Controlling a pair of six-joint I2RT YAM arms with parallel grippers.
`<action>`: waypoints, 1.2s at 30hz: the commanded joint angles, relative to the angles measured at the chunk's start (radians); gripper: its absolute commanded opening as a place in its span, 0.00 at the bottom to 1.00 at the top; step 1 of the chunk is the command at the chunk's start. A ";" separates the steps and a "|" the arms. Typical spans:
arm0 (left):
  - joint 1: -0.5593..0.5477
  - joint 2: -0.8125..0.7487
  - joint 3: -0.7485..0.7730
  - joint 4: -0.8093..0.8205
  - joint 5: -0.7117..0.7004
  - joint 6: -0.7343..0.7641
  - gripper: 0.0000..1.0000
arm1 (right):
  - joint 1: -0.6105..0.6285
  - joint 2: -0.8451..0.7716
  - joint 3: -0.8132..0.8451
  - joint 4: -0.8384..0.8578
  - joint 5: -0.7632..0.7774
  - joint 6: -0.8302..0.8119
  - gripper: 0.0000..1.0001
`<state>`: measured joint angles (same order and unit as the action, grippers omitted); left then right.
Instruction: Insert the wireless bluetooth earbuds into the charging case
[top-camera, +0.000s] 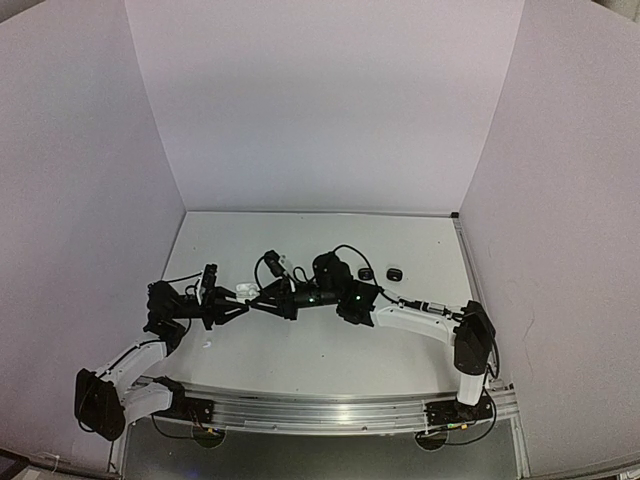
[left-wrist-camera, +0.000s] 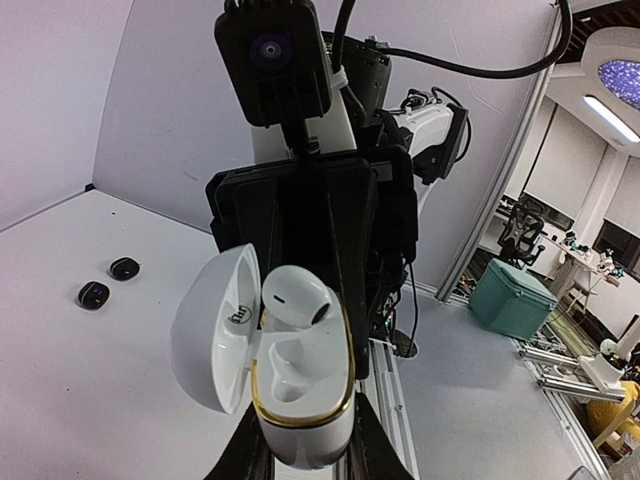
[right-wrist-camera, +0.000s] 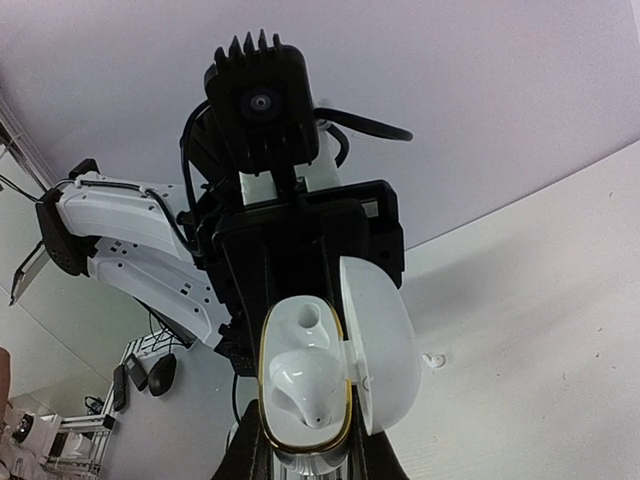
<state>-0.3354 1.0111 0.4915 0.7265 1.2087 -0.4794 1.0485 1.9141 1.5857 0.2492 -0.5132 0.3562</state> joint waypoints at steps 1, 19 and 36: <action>-0.010 0.001 0.060 0.047 -0.048 -0.014 0.00 | 0.010 -0.037 -0.019 0.047 0.012 0.003 0.00; -0.008 -0.041 0.066 -0.186 0.015 0.157 0.59 | 0.007 -0.109 -0.081 0.088 0.072 -0.028 0.00; 0.105 0.148 0.414 -1.769 -0.704 1.327 0.52 | -0.037 -0.314 -0.279 0.035 0.245 -0.098 0.00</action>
<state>-0.2541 1.0301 0.8476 -0.7310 0.8555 0.6108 1.0300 1.6625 1.3328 0.2940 -0.3216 0.2915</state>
